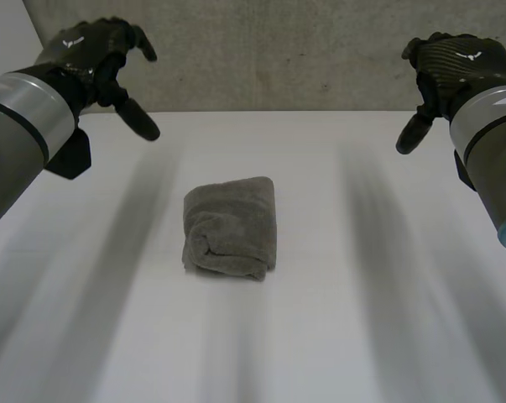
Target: Fold the towel.
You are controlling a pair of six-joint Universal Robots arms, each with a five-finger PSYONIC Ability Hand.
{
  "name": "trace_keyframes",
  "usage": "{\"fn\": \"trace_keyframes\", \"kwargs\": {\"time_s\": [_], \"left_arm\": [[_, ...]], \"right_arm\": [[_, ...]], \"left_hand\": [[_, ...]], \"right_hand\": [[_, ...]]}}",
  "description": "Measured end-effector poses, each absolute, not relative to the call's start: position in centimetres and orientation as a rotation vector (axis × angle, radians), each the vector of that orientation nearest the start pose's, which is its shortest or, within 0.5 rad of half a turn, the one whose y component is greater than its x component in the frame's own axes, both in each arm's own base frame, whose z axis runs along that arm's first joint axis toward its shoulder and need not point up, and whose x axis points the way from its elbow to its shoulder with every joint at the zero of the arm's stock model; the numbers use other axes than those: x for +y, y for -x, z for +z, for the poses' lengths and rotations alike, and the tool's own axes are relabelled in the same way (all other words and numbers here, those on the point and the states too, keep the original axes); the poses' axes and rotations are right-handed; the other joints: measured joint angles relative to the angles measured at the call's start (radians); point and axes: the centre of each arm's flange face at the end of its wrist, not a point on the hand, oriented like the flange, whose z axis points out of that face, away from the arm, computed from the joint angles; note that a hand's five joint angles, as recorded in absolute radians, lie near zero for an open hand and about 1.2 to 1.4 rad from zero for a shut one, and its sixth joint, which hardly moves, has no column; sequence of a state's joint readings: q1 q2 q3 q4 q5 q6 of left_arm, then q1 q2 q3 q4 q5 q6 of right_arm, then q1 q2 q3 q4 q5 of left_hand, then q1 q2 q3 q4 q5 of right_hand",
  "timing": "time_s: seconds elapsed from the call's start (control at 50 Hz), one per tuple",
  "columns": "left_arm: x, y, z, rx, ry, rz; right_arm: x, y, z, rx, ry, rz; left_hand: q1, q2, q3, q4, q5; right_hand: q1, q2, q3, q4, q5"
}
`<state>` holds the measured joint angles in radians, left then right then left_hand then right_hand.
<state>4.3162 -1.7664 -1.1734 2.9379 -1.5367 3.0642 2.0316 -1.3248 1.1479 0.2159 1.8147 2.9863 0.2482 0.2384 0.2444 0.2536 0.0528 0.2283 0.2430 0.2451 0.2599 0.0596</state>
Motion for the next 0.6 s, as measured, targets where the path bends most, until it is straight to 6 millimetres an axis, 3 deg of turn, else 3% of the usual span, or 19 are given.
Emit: {"fn": "trace_keyframes", "kwargs": {"time_s": [0.16,0.6], "left_arm": [[-26.39,25.67,34.01,2.551,-0.459,-2.334],[-26.44,25.45,33.88,2.545,-0.430,-2.327]], "right_arm": [[-27.46,-25.09,33.91,2.207,0.406,-2.151],[-27.27,-25.06,34.06,2.205,0.433,-2.126]], "left_hand": [[0.000,0.000,0.000,0.000,0.000],[0.000,0.000,0.000,0.000,0.000]], "right_hand": [[0.000,0.000,0.000,0.000,0.000],[0.000,0.000,0.000,0.000,0.000]]}}
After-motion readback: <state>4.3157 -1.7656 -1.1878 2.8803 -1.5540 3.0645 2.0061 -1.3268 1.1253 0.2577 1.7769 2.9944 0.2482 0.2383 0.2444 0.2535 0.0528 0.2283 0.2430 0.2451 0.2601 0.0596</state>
